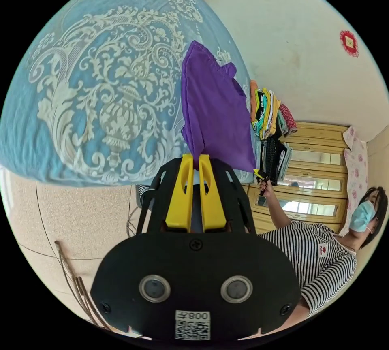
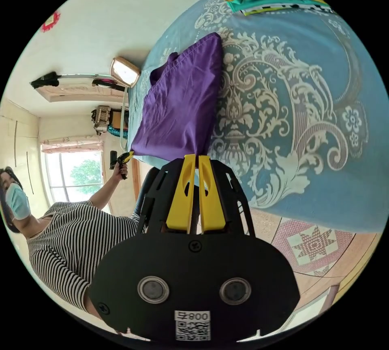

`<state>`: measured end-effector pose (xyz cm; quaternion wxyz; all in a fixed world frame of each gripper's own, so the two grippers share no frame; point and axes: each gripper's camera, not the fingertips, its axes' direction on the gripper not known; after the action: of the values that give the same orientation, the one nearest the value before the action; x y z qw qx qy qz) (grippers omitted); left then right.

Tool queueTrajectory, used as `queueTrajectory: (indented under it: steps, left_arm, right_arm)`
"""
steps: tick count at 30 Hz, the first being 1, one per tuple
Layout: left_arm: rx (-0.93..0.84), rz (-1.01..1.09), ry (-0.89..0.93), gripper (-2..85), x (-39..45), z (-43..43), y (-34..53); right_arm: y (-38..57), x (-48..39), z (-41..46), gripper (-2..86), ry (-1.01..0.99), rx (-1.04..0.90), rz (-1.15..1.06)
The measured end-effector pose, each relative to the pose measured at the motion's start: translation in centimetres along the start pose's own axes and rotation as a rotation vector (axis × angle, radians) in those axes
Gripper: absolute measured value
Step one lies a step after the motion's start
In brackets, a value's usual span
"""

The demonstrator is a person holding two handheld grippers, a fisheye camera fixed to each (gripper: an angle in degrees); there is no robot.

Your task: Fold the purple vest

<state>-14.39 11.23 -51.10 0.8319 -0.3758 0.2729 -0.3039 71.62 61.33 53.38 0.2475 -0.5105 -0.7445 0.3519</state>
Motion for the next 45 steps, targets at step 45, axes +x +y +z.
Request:
queueTrajectory:
  steps: [45]
  left_arm:
    - [-0.106,0.874,-0.316,0.8,23.9,43.1,8.0]
  right_arm:
    - [-15.5,14.5,-3.2,10.6,-0.362,0.288,0.131]
